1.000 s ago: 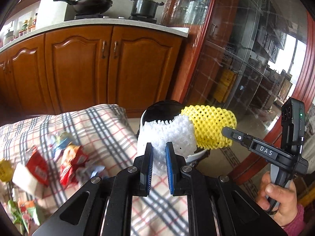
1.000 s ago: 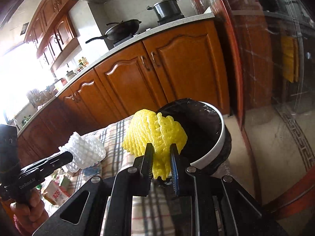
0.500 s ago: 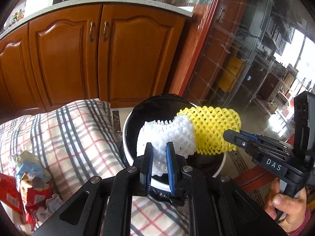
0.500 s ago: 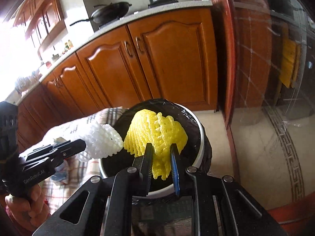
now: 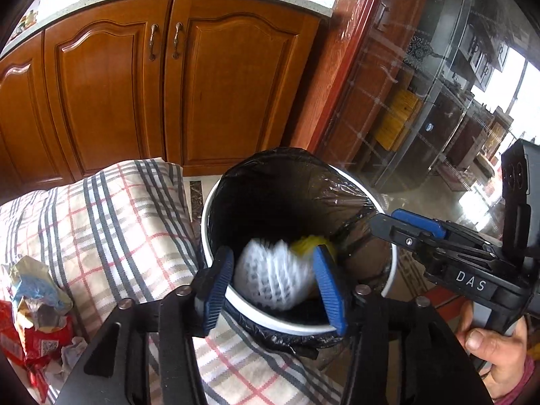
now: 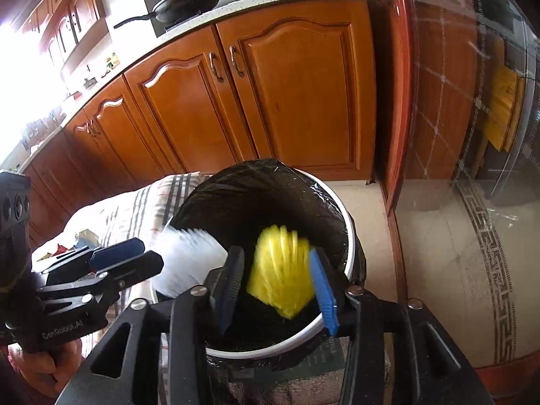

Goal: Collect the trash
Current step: 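Carry both foam nets over the bin and open both tools to drop them, then grasp the silver wrapper with the left tool while the right tool grasps the red snack bag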

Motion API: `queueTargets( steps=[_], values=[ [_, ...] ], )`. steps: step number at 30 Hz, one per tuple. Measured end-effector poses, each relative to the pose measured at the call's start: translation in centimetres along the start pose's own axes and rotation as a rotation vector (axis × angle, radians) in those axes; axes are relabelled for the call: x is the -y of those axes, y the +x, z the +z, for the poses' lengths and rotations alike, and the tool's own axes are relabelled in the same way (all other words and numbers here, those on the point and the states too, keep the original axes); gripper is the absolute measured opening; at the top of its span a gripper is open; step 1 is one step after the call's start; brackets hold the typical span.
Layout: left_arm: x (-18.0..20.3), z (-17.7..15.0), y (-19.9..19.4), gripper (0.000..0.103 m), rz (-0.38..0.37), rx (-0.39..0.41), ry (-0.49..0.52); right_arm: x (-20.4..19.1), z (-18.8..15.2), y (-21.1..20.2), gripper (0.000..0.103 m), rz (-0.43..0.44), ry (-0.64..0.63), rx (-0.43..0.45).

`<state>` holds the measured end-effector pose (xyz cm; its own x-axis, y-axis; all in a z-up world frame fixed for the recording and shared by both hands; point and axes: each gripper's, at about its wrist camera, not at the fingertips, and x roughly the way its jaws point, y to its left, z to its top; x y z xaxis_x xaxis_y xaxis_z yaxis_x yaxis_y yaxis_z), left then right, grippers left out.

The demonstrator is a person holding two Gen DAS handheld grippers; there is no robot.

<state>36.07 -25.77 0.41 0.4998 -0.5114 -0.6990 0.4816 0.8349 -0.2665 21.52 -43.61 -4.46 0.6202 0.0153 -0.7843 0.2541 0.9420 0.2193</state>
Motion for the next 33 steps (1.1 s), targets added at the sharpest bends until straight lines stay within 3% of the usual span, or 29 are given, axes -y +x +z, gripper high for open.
queueTargets(
  steps=[6, 11, 17, 26, 33],
  values=[
    [-0.9, -1.6, -3.5, 0.051, -0.004, 0.062, -0.029, 0.6, -0.9, -1.9, 0.052, 0.052, 0.074, 0.075],
    [-2.0, -4.3, -7.5, 0.057, 0.04, 0.145, -0.035, 0.3, -2.4, -3.8, 0.072, 0.119, 0.143, 0.146],
    [-3.9, -7.6, -11.7, 0.06, 0.09, 0.209, -0.086, -1.8, -4.7, -5.2, 0.089, 0.2, 0.189, 0.2],
    [-6.4, -12.3, -17.2, 0.063, 0.163, 0.242, -0.145, -6.6, -6.8, -5.0, 0.09, 0.281, 0.171, 0.165],
    [-8.4, -13.4, -19.8, 0.063, 0.212, 0.223, -0.204, -10.1, -7.5, -4.3, 0.09, 0.314, 0.114, 0.126]
  ],
)
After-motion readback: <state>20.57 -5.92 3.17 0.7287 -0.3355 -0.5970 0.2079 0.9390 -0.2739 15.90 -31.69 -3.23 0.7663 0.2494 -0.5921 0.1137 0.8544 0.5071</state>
